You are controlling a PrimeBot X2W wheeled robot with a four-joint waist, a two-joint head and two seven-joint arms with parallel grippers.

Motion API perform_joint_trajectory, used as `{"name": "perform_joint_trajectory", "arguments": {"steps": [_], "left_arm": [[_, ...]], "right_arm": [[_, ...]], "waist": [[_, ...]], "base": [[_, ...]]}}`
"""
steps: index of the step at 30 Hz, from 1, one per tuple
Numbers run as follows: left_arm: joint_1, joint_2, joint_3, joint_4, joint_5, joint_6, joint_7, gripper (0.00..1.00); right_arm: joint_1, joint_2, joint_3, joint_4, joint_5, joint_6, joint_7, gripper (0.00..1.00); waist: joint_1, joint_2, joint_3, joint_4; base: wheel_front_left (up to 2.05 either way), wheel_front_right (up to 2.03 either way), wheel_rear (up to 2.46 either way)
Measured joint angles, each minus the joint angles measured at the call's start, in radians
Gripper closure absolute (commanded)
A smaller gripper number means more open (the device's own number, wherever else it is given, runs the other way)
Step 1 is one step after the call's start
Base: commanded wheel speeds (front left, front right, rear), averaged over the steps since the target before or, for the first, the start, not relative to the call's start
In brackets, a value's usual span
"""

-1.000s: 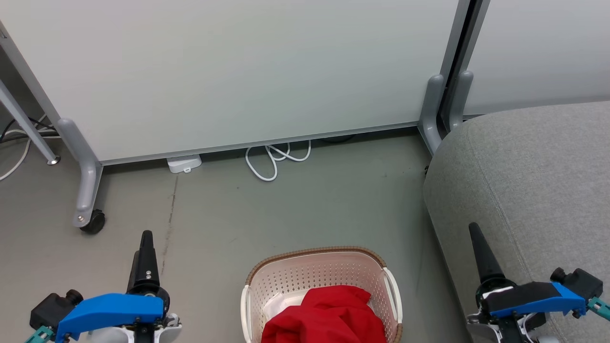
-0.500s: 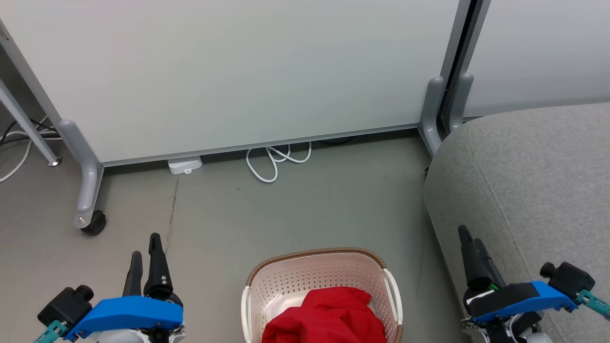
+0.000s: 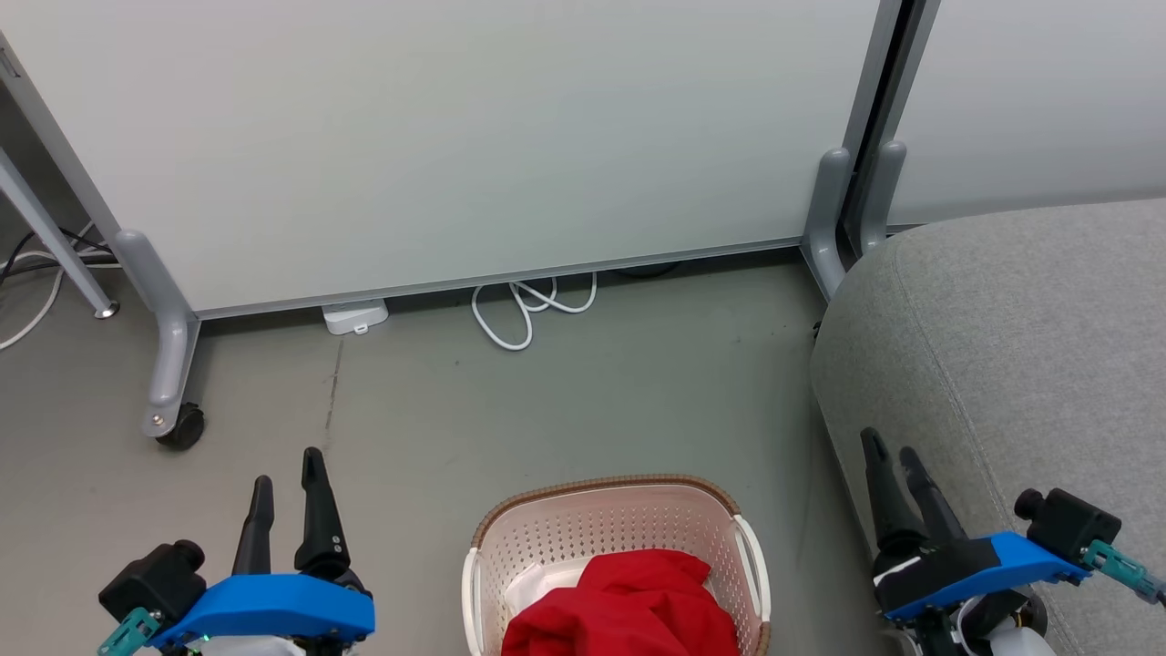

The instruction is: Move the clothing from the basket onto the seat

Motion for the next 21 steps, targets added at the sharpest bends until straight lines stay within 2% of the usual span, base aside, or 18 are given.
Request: {"name": "perform_joint_trajectory", "arguments": {"steps": [12, 21], "left_arm": [[0.001, 0.002, -0.024, 0.017, 0.165, 0.0, -0.034, 0.0], [0.002, 0.002, -0.033, 0.031, 0.249, -0.001, -0.057, 0.0]], "right_arm": [[-0.013, -0.001, -0.012, 0.01, -0.154, 0.0, -0.016, 0.0], [-0.02, -0.002, -0.012, 0.013, -0.236, 0.0, -0.027, 0.0]], "waist": [[0.0, 0.0, 0.0, 0.0], [0.0, 0.0, 0.001, 0.001]], "base": [[0.0, 0.0, 0.0], [0.0, 0.0, 0.0]]}}
